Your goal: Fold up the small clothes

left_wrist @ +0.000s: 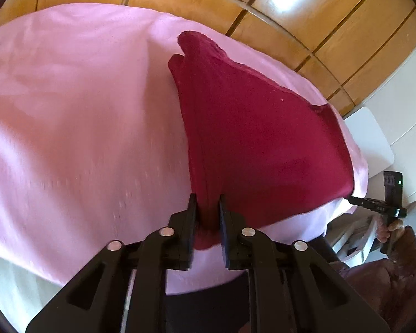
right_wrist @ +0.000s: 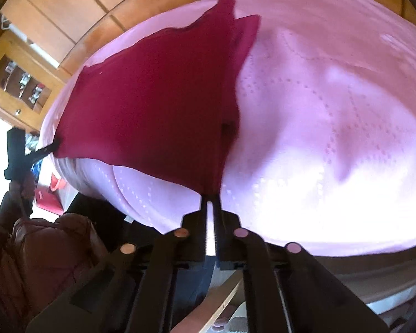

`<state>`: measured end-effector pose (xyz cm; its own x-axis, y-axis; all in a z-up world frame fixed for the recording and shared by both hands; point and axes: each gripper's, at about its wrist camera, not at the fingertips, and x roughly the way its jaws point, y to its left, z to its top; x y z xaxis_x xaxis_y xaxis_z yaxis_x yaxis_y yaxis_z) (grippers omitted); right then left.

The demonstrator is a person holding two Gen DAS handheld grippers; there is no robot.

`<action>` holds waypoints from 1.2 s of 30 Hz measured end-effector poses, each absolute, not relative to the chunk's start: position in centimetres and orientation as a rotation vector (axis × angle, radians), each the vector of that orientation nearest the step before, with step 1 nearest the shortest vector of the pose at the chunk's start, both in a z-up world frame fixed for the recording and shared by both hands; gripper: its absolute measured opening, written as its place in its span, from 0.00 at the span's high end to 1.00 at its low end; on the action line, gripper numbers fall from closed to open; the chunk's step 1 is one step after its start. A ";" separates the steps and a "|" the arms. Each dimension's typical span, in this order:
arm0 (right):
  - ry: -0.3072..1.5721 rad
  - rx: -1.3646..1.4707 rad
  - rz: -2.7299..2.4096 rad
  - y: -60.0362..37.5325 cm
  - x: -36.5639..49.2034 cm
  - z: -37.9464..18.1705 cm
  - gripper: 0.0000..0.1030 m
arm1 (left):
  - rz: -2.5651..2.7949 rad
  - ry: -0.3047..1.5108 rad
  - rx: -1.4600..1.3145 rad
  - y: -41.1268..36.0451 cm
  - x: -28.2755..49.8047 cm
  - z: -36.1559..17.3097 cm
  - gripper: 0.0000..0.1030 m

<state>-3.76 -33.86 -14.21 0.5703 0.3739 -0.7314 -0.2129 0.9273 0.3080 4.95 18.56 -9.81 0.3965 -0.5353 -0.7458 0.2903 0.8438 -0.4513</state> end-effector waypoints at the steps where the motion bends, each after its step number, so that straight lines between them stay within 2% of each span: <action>1: 0.899 0.206 0.349 -34.2 -3.6 -13.8 0.96 | -0.516 1.026 -0.263 18.7 5.2 -9.5 0.80; 2: 0.888 0.207 0.346 -34.2 -3.4 -13.2 0.94 | -0.496 1.020 -0.259 19.0 5.2 -9.3 0.73; 3: 0.854 0.208 0.323 -34.5 -3.2 -12.1 0.82 | -0.479 1.009 -0.268 19.8 5.5 -9.0 0.69; 4: 0.832 0.217 0.315 -34.8 -3.1 -11.6 0.53 | -0.473 0.997 -0.283 20.1 6.0 -8.7 0.63; 5: 0.783 0.234 0.302 -34.9 -2.8 -10.3 0.42 | -0.454 0.980 -0.290 20.3 6.5 -8.3 0.61; 6: 0.738 0.235 0.273 -34.9 -2.4 -9.3 0.40 | -0.444 0.969 -0.291 20.4 7.0 -8.1 0.61; 10: 0.661 0.182 0.222 -33.1 1.5 -6.9 0.43 | -0.423 0.916 -0.289 19.6 9.5 -6.9 0.61; 12: 0.643 0.135 0.171 -31.6 4.4 -6.4 0.47 | -0.428 0.890 -0.299 19.0 11.5 -6.7 0.51; 13: 0.636 0.133 0.152 -31.4 5.6 -6.2 0.49 | -0.429 0.884 -0.310 19.3 11.9 -6.8 0.39; 14: 0.630 0.141 0.141 -31.1 7.1 -6.0 0.50 | -0.437 0.877 -0.333 18.9 12.8 -6.8 0.37; 19: 0.643 0.170 0.088 -30.7 12.2 -6.2 0.52 | -0.448 0.896 -0.371 17.4 16.8 -7.8 0.37; 20: 0.654 0.168 0.073 -30.4 13.2 -6.5 0.55 | -0.447 0.906 -0.375 17.1 17.4 -8.2 0.40; 21: 0.660 0.170 0.071 -30.1 13.6 -6.6 0.73 | -0.447 0.921 -0.375 16.6 18.3 -8.7 0.48; 22: 0.672 0.178 0.081 -30.0 14.0 -6.7 0.93 | -0.449 0.932 -0.365 16.2 18.8 -9.0 0.74; 23: 0.668 0.188 0.084 -30.2 13.9 -6.6 0.93 | -0.438 0.939 -0.337 15.6 19.3 -9.2 0.89; 29: 0.480 0.318 0.056 -32.7 11.0 -4.1 0.94 | -0.378 0.844 -0.315 15.0 19.5 -8.1 0.92; 32: 0.524 0.342 0.027 -33.0 13.0 -5.3 0.94 | -0.309 0.877 -0.230 13.6 20.4 -9.1 0.92; 36: 0.645 0.329 -0.036 -32.6 16.4 -9.7 0.93 | -0.264 0.928 -0.198 13.1 21.3 -11.2 0.90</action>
<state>16.39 -32.63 -9.65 0.8002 0.0687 -0.5958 0.1345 0.9476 0.2899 21.35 13.06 -11.24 0.5708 -0.3084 -0.7610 0.1388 0.9497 -0.2808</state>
